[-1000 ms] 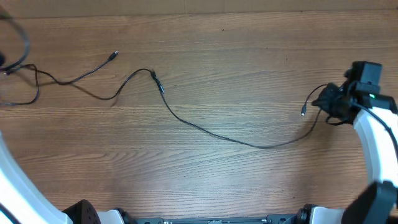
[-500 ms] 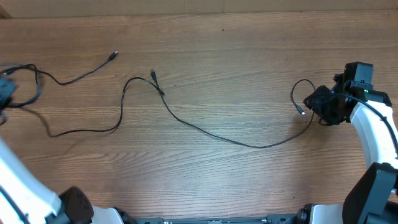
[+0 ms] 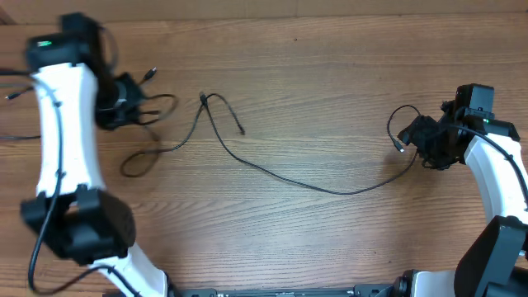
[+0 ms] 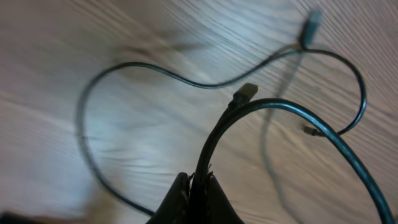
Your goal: Untangle cables
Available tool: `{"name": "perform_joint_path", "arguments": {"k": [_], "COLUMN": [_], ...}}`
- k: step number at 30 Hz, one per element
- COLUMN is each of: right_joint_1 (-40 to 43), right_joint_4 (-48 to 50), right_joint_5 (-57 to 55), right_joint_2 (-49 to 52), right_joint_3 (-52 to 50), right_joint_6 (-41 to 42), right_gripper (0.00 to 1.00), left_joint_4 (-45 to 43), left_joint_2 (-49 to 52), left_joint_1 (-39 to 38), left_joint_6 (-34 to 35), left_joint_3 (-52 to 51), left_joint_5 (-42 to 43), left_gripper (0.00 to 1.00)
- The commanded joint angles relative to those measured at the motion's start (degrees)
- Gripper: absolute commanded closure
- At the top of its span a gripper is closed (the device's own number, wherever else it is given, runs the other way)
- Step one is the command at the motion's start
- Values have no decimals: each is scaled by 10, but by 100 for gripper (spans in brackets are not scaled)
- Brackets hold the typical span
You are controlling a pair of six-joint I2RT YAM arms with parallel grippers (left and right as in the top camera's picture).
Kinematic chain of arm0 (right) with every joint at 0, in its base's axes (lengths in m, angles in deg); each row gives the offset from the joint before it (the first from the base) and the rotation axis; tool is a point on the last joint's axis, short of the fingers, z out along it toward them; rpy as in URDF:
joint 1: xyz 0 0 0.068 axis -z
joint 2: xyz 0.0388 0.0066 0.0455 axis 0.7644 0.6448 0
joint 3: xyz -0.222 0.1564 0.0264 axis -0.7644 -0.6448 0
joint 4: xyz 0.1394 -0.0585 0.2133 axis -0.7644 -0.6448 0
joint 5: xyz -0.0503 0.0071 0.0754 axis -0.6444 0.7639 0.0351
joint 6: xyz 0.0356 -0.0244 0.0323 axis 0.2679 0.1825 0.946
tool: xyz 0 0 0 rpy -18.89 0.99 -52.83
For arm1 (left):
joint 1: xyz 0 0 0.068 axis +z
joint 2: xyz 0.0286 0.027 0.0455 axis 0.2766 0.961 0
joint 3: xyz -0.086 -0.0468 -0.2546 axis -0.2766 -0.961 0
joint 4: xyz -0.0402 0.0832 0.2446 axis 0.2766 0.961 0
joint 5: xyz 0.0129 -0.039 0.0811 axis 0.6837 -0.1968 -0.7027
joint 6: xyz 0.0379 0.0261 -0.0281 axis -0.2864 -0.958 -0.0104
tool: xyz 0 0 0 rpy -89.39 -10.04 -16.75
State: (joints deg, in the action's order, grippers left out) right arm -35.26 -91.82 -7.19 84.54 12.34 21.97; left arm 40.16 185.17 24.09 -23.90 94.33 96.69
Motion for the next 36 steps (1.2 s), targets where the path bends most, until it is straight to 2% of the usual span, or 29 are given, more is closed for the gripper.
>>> {"name": "perform_joint_path", "arguments": {"k": [1,8,11,14,17,19,21,24,25,26,27,28,29,36], "right_joint_1": [1,1,1,1,1,1,1,1,1,1,1,1,1,1], "right_joint_4": [1,7,8,8,8,9,11,12,12,12,12,12,12,18], "right_joint_5": [1,1,1,1,1,1,1,1,1,1,1,1,1,1], "right_joint_2": [-2,-2,-2,-2,-2,-2,-2,-2,-2,-2,-2,-2,-2,-2], "right_joint_3": [13,13,13,13,13,13,13,13,13,13,13,13,13,8], "right_joint_6": [-2,-1,-1,-1,-1,-1,-1,-1,-1,-1,-1,-1,-1,-1], "right_gripper": [30,30,29,29,29,29,29,29,29,29,29,29,29,28], "left_joint_4": [-35,-173,-238,-292,-309,-316,-326,-351,-354,-354,-353,-349,-340,-296], "left_joint_2": [36,93,112,130,137,138,138,135,135,134,134,134,134,134], "left_joint_1": [-45,-140,-172,-204,-227,-237,-243,-243,-241,-238,-236,-233,-230,-214], "left_joint_6": [97,179,189,174,174,173,133,12,-15,-41,-56,-66,-72,-151], "left_joint_3": [-23,-23,-23,-23,-23,-23,-23,-22,-20,-15,-11,-6,2,60], "left_joint_5": [77,99,89,1,-101,-132,-142,-141,-141,-141,-140,-139,-139,-139], "left_gripper": [96,96,96,96,96,96,96,96,91,81,61,22,1,0]}}
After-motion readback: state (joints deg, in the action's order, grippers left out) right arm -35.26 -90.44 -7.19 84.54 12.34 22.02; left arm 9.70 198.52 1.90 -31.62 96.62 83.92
